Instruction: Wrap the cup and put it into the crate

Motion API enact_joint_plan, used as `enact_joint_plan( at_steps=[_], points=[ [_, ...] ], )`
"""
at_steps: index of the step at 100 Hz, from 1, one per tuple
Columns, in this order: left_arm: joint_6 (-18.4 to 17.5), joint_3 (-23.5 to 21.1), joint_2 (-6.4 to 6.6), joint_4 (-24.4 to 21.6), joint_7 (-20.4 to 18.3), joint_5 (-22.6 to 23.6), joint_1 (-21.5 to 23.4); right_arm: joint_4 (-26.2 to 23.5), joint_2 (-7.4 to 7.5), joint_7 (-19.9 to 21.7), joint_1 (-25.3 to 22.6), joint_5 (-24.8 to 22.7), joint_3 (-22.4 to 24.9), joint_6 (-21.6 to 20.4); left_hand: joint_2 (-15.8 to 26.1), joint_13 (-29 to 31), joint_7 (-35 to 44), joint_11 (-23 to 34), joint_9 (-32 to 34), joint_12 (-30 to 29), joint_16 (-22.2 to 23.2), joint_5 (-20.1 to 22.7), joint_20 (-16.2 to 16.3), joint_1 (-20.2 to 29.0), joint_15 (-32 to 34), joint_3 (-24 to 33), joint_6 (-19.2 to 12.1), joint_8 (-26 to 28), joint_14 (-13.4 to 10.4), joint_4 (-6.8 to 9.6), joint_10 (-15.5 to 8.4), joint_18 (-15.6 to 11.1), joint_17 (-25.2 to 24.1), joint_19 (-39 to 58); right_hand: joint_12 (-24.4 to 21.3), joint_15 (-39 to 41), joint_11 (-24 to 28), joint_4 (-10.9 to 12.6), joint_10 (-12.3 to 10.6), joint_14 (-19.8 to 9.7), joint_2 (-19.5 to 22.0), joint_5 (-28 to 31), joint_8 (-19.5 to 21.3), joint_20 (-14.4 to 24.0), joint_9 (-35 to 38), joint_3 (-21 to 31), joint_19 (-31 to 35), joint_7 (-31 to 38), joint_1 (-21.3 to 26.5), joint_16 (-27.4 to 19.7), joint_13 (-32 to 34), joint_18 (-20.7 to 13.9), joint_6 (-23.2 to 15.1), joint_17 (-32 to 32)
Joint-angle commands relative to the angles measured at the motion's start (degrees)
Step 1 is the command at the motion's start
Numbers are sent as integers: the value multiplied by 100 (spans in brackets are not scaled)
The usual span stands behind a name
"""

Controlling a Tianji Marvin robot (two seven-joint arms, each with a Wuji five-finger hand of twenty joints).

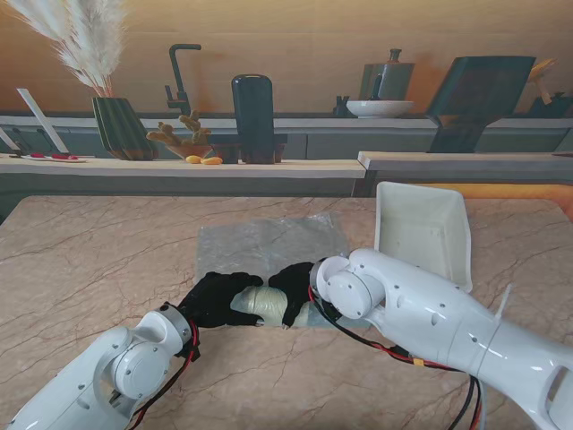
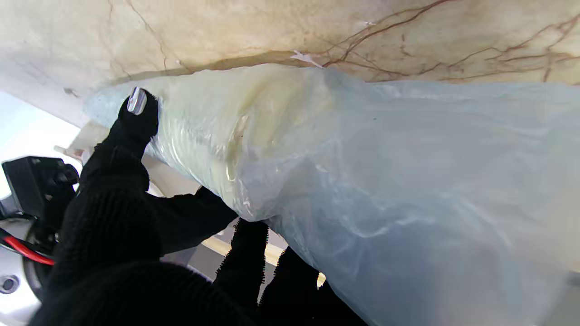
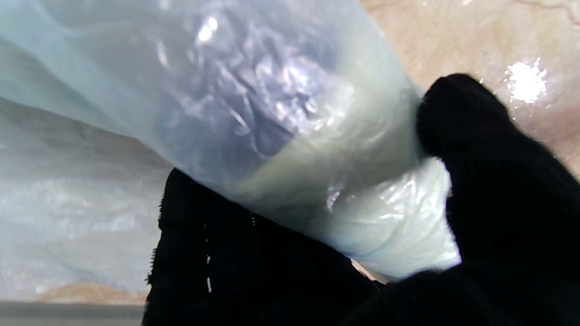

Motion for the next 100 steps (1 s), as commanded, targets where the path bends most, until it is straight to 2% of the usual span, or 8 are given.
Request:
enact_joint_plan(
  at_steps=[1,7,27,41,46,63,81,100],
  points=[
    [-18,57,44,-37,-18,102,84,418,67,274,-129,-33,-200,56,-351,91,16,141,36,26,-59,-43,-20,180,-90,131,-99,-53,-5,211,-105,117,77,-61,106,898,469,217,-172,-143,766,1918,-156,175,367,2489,294,984,1789,306,438,-259,-2230,-92],
    [24,122,91,-58,-130,378,50,606,8,341,-41,257,-225,54,-1065,247,59,185,181,23,-187,-63,41,-634,-218,2396,-33,-179,-231,16,-154,94,172,-145,129,844,445,118,-266,-189,723,2086,-15,101,401,2415,132,1158,1856,301,342,-231,-2600,-217],
    [432,605,174,128,-604,640,-344,1368,-247,863,419,1424,-465,-112,-1471,830,610,714,890,147,-239,267,110,-490,58,3588,28,6,-385,-77,-356,-20,427,307,51,103,-11,138,-384,-430,1183,2018,285,-375,83,1877,-1231,1260,1850,92,-75,112,-3146,-662],
    [667,861,188,351,-724,659,-603,1446,-265,1067,517,1638,-515,-37,-1023,1182,1698,907,1425,191,-194,977,21,-189,441,3301,-347,656,-333,-102,-392,-94,499,840,-361,-461,-361,199,-365,-541,1195,1016,-529,-474,-357,703,-2368,968,935,-529,-417,336,-2633,-862],
    [758,900,180,408,-745,566,-650,1369,-214,1058,462,1585,-434,-36,-813,1171,1842,894,1463,178,-202,1251,12,-82,481,3120,-462,734,-287,-83,-348,-82,485,915,-493,-780,-584,434,-312,-512,1439,914,-64,-318,-538,19,-2797,136,289,-644,-558,418,-2363,-941],
    [1000,878,181,436,-951,293,-688,740,10,543,-387,836,789,-40,-831,1024,1777,693,1444,69,-220,1837,-46,405,462,2491,-670,639,-178,-251,-255,-83,401,893,-710,-1482,-1032,150,-194,-405,1888,452,-53,-216,-957,-784,-3373,-489,-996,-906,-847,568,-2097,-1090],
    [1278,816,208,431,-1340,-90,-739,-120,37,-491,-1676,-96,2413,-406,-462,811,1477,479,1313,-50,-239,2125,-162,843,285,1496,-768,482,-121,-166,-244,-127,306,676,-738,-1664,-1046,118,-163,-359,1941,484,-27,-132,-976,-879,-3426,-519,-1228,-975,-833,587,-2068,-1029],
    [1705,845,219,538,-1687,-708,-890,-722,0,-1486,-2558,-818,3326,-1197,-174,488,1151,363,1027,-99,-257,2101,-173,1163,156,904,-759,492,-86,-36,-200,-254,116,495,-744,-1713,-995,121,-223,-425,1867,418,3,-88,-963,-845,-3483,-517,-1269,-992,-772,560,-2130,-972]
  ],
)
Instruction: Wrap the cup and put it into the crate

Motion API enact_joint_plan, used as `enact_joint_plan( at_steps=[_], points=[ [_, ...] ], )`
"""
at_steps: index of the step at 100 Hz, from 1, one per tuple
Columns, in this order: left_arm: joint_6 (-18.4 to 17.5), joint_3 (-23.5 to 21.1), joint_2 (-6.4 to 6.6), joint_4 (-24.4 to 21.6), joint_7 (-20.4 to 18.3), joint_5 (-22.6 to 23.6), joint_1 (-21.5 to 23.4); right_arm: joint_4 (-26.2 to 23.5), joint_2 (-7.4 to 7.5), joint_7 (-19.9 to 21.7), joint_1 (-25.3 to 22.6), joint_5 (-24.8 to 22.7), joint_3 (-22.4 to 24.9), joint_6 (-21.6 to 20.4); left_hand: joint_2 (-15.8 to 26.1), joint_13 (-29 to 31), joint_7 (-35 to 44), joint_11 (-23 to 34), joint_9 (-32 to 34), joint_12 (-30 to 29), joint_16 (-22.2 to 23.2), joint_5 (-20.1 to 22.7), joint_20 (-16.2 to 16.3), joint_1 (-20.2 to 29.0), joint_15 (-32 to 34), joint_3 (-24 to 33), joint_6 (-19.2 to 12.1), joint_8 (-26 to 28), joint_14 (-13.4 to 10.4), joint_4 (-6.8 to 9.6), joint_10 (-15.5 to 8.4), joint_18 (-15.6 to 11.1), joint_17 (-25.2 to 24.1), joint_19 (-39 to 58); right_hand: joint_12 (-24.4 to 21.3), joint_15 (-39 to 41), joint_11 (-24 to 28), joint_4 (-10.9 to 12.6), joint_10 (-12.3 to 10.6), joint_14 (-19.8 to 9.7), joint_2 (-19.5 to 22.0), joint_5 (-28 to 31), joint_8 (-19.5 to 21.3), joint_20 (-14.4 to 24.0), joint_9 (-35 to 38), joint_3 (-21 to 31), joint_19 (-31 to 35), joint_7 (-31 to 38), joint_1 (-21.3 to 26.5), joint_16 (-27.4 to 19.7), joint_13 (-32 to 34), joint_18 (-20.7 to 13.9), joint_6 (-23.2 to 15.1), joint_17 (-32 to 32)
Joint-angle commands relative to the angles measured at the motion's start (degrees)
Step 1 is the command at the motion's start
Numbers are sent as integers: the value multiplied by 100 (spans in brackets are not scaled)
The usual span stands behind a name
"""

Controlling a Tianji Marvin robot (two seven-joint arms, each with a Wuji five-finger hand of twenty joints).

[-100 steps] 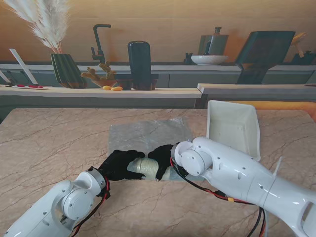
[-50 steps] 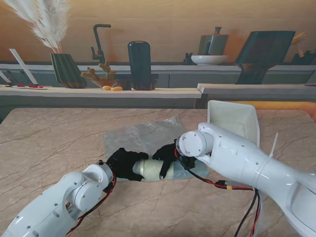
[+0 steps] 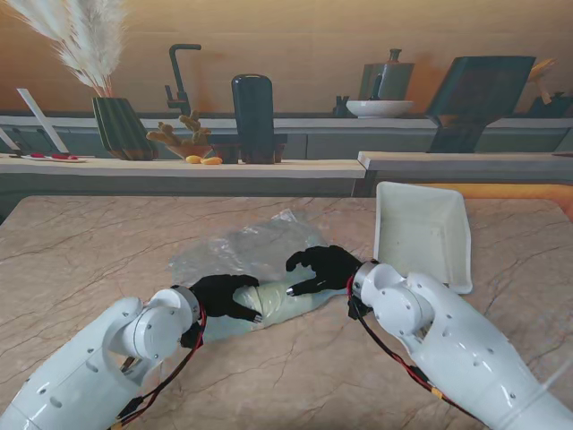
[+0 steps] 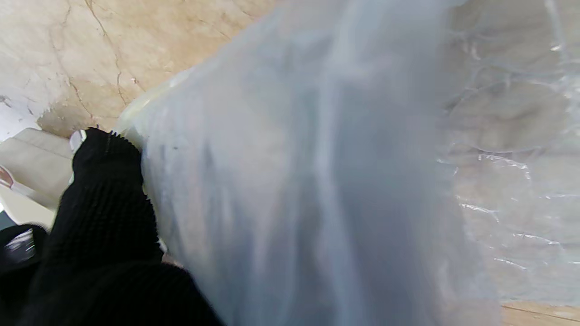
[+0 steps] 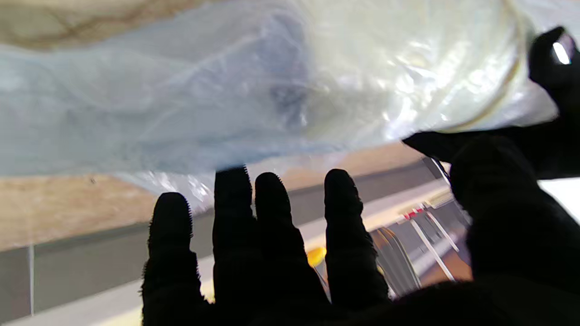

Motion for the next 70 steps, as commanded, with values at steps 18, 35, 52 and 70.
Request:
enact_joint_plan(
  at_steps=[18,35,52,70],
  points=[
    [226,149,108,400,-580,-43,-14,-258,-32,-1368,-510,-1217,385,-1174,460,-354,934,-203,-245,-181,-104,2044,-99,1112,-175,373,-555,230,40,454,-3,-173,-189,-252,-57,-47,139,217,-132,-210,-80,-232,136,164,-195,149,-189,182,-299,-38,-21,-22,-185,208],
    [470,265,118,613,-869,-728,-298,-268,122,-1857,-521,-2395,309,-1668,455,-521,882,-259,-357,-196,-131,2055,-137,1225,-275,265,-506,263,57,489,-9,-238,-276,-450,-114,-98,180,240,-240,-333,-522,-663,79,103,-403,386,-273,182,-242,-135,-77,-74,-123,253],
    [664,496,144,872,-1209,-1263,-666,-204,245,-1566,-256,-2778,-70,-1583,365,-643,877,-308,-413,-209,-158,2130,-154,1371,-368,168,-609,330,77,496,-37,-271,-326,-636,-278,-600,-94,226,-146,-226,-1012,-1182,-154,-84,-901,618,-446,-185,-151,-482,-311,-78,112,83],
    [705,703,137,1104,-1361,-1600,-946,130,264,-984,387,-2608,-947,-1185,228,-673,981,-321,-346,-209,-171,2262,-164,1493,-415,86,-742,424,90,482,-75,-283,-357,-779,-355,-904,-246,236,-52,-61,-1195,-1589,-203,-141,-1209,722,-506,-396,-54,-662,-466,-49,287,29]
  ],
)
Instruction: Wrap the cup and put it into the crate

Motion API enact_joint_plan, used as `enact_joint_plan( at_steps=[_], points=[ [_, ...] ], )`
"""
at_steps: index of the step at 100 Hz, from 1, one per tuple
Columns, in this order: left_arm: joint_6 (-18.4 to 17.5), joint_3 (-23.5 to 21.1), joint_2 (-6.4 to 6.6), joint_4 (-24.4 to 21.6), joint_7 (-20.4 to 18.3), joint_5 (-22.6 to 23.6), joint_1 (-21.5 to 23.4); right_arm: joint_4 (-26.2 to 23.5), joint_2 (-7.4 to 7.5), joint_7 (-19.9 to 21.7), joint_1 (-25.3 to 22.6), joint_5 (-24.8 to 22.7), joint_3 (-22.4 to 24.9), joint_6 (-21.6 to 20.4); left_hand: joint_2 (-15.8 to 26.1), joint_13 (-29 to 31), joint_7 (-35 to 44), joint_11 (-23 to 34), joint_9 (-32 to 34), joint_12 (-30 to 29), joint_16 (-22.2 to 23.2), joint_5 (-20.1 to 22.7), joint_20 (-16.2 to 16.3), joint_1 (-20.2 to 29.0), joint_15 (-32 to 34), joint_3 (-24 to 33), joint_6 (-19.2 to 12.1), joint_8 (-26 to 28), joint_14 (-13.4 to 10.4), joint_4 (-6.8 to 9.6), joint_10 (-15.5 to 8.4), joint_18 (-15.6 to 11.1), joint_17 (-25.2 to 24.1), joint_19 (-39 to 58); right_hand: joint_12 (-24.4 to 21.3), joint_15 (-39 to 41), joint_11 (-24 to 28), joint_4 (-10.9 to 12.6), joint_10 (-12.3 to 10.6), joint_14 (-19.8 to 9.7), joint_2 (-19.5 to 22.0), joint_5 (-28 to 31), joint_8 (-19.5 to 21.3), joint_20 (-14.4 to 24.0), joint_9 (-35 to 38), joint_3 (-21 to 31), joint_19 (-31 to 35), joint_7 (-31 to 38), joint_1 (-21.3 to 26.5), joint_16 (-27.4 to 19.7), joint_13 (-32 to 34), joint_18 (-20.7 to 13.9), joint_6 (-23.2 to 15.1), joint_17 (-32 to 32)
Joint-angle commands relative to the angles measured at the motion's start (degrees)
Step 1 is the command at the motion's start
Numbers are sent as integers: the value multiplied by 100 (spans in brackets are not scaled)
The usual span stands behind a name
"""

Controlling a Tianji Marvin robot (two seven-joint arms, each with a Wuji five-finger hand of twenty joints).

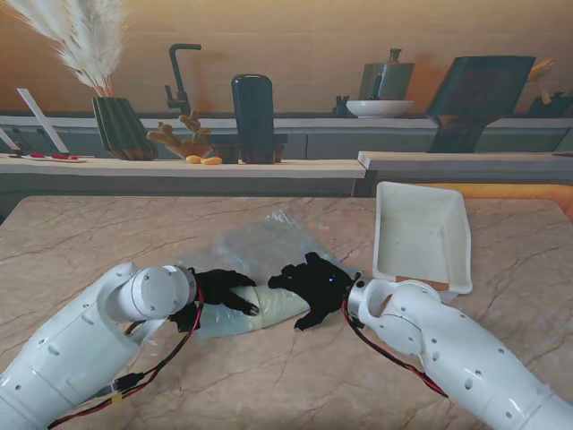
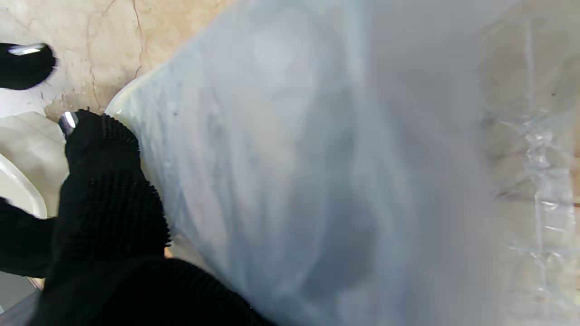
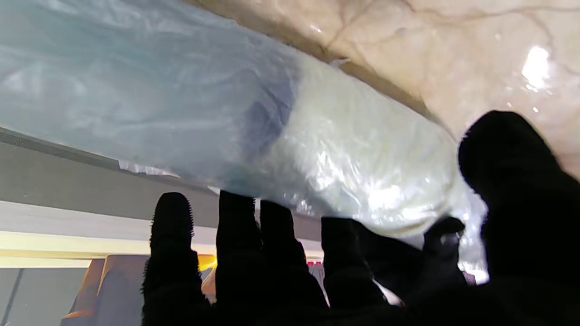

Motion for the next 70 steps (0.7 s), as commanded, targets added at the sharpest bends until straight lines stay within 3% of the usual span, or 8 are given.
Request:
enact_joint_plan(
  at_steps=[1,17,26,34,39,47,56,70],
  points=[
    [78,193,6,370,-231,-32,171,179,-77,60,218,9,-218,101,376,-6,1256,-117,-46,-155,-128,1734,-82,1073,-299,810,-622,373,1050,525,18,-20,-8,-178,-73,-138,-111,154,134,142,-254,42,-28,-71,-255,156,-183,93,18,-100,-144,26,-106,-91],
    [92,213,-13,434,-260,-228,107,903,-228,299,1112,838,-1467,574,488,-36,1204,-154,-6,-153,-135,1736,-80,791,-341,603,-635,345,1054,544,-18,-13,-4,-332,81,690,420,294,282,33,-304,171,146,36,-245,525,362,23,544,384,465,-25,165,461],
    [110,136,-28,413,-238,-323,150,1288,-369,517,1606,1417,-2149,700,795,-108,765,-258,-116,-176,-148,1667,4,216,-408,357,-306,74,1127,675,96,40,-29,-522,283,1860,900,544,226,-173,-273,493,242,101,194,1015,1042,152,968,919,890,-134,179,836],
    [104,6,-45,358,-188,-366,241,1583,-506,608,1907,1778,-2581,765,698,-240,104,-364,-455,-181,-150,1089,52,-127,-465,348,178,-296,1215,695,314,93,-53,-663,511,3354,1365,906,167,-407,-204,1085,333,464,850,1365,2213,577,1494,1507,1367,-467,-10,1222],
    [58,-112,-65,302,-79,-338,337,1699,-577,728,2055,1989,-2792,802,699,-289,-36,-408,-596,-182,-146,870,59,-231,-480,328,281,-356,1224,691,329,100,-79,-696,647,4353,1609,1038,144,-570,-168,1322,348,763,1106,1587,3208,848,1733,1888,1553,-829,-94,1425],
    [-54,-362,-108,125,200,-213,573,1846,-681,1016,2217,2414,-3003,920,759,-365,-236,-458,-829,-169,-116,476,85,-365,-478,315,274,-426,1186,700,311,123,-97,-726,862,5361,1938,585,113,-596,-478,1974,402,826,1756,2270,4481,1529,2134,1892,1942,-1098,-361,1670],
    [-281,-668,-153,-173,574,104,902,1939,-766,1468,2385,2926,-3193,1121,826,-396,-384,-479,-997,-143,-65,153,143,-464,-457,323,242,-478,1155,716,292,154,-86,-727,1045,5833,2031,116,92,-530,-836,2590,384,795,2399,2774,5075,2089,2558,1930,2264,-1122,-650,1859],
    [-825,-1102,-213,-713,1243,858,1470,2124,-882,2128,2676,3636,-3481,1400,839,-321,-491,-451,-1033,-105,6,-100,243,-486,-405,346,216,-535,1163,728,291,252,-2,-673,1244,6089,2145,-114,73,-561,-978,2877,212,833,2729,2918,5377,2487,2865,2055,2456,-1120,-852,1993]
  ],
)
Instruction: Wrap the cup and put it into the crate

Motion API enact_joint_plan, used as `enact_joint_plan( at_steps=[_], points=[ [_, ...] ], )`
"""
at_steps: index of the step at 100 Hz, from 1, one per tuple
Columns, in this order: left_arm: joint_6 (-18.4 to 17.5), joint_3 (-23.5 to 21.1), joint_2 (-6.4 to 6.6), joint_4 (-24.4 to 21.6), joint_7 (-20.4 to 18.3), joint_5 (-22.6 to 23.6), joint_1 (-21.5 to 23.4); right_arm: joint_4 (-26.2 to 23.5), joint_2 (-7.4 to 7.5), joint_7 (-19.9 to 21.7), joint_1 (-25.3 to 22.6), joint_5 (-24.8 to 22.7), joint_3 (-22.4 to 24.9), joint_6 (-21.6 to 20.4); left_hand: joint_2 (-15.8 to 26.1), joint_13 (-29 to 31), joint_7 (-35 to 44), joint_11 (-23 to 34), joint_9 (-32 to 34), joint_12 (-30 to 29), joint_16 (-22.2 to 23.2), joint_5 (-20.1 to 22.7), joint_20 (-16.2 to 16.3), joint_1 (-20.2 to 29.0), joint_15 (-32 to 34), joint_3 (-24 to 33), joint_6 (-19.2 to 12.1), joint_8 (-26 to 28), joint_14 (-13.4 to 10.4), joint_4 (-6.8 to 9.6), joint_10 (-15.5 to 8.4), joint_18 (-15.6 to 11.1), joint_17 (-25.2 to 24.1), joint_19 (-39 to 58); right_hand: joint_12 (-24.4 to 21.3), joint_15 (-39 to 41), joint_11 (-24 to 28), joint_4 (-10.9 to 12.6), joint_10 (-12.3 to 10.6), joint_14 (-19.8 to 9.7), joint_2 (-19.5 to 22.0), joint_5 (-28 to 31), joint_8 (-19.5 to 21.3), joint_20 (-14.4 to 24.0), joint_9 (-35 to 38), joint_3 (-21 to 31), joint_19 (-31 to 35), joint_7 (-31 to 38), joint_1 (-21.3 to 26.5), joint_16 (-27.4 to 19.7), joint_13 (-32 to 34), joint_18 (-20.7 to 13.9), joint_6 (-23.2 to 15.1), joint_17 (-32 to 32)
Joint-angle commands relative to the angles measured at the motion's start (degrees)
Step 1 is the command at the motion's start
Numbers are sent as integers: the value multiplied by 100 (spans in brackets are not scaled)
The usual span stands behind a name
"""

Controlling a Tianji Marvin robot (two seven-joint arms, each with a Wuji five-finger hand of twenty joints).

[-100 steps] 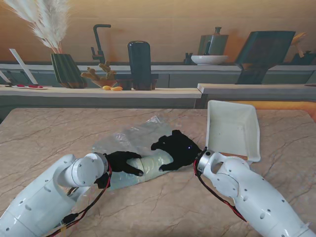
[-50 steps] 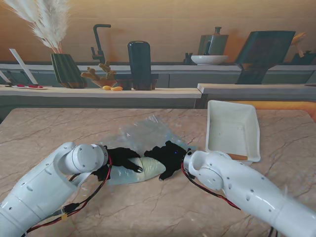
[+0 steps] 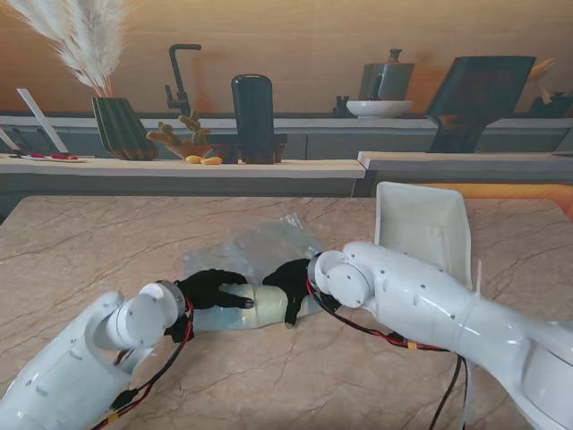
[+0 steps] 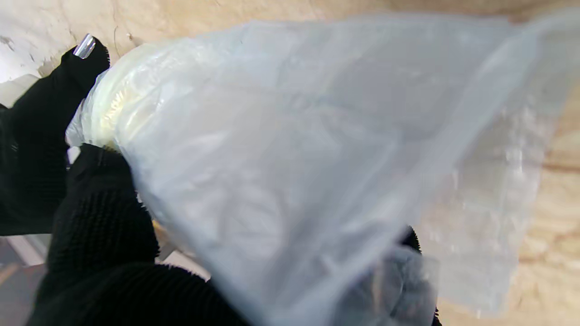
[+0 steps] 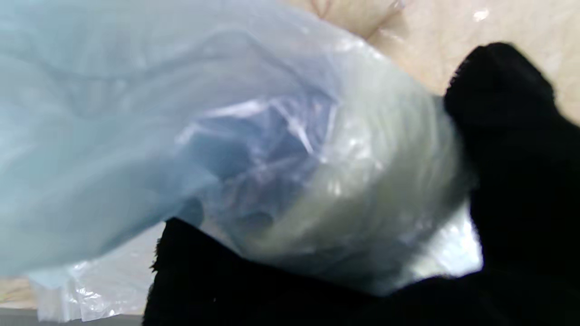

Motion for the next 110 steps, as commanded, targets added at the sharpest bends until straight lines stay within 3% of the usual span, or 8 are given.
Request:
enact_joint_plan(
  at_steps=[1,13,32,61,83,95,98,110],
  points=[
    [-82,-53,-24,-243,159,33,255,286,-49,348,-163,56,-222,101,152,-30,32,-62,-182,5,25,-222,99,148,-61,156,-117,-60,91,279,7,115,42,-58,167,3246,275,130,-6,-735,646,1688,-373,262,440,2525,613,351,2059,491,1123,-313,-1177,104],
    [-537,-292,-50,-688,671,883,721,425,-150,838,0,600,-350,453,116,115,80,17,-39,40,82,-140,199,245,14,186,-52,-85,138,278,52,258,124,70,219,3302,274,89,63,-719,670,1686,-436,312,407,2503,723,372,2102,536,1105,-325,-1135,85],
    [-974,-503,10,-1333,966,2273,1401,667,-300,1513,186,1390,-418,839,194,279,67,33,96,26,103,-116,273,329,58,203,70,-167,217,258,114,394,216,264,272,3378,263,146,182,-742,776,1683,-562,389,427,2378,912,324,2042,599,1175,-356,-1059,137],
    [-1200,-442,26,-1649,1546,3225,1936,1094,-519,2209,400,2060,-536,890,108,392,-10,35,143,6,122,-151,290,378,118,174,82,-282,322,251,167,493,264,480,330,3539,318,278,314,-871,954,1701,-688,516,527,2126,1337,300,1920,814,1448,-502,-976,462],
    [-625,288,82,-1498,1562,4031,1610,1379,-665,2545,517,2312,-593,746,-181,527,-123,158,137,69,267,-309,400,439,363,250,374,-449,380,296,209,486,307,912,355,3609,359,384,295,-909,920,1691,-703,540,538,2152,1497,282,1905,893,1502,-580,-944,526],
    [-317,675,111,-1377,1332,4250,1315,1451,-692,2586,514,2371,-549,722,-356,805,-74,369,398,164,420,-274,478,466,659,458,449,-482,365,311,211,481,405,1286,360,3583,350,429,285,-907,896,1681,-677,529,524,2215,1482,245,1893,896,1486,-592,-933,500],
    [-241,746,115,-1350,1258,4281,1247,1447,-686,2585,506,2385,-527,734,-600,922,14,442,483,226,510,-290,243,9,811,1450,412,-450,320,224,184,453,392,1544,362,3577,348,436,284,-903,891,1680,-672,526,523,2226,1476,236,1894,896,1479,-593,-924,490],
    [91,1042,126,-1201,862,4266,935,1418,-645,2609,495,2444,-459,759,-880,1230,242,658,702,343,901,-200,325,-201,1373,2208,250,-283,283,150,139,396,458,1836,375,3524,324,483,266,-866,846,1668,-632,519,492,2326,1439,86,1895,883,1417,-591,-892,422]
  ],
)
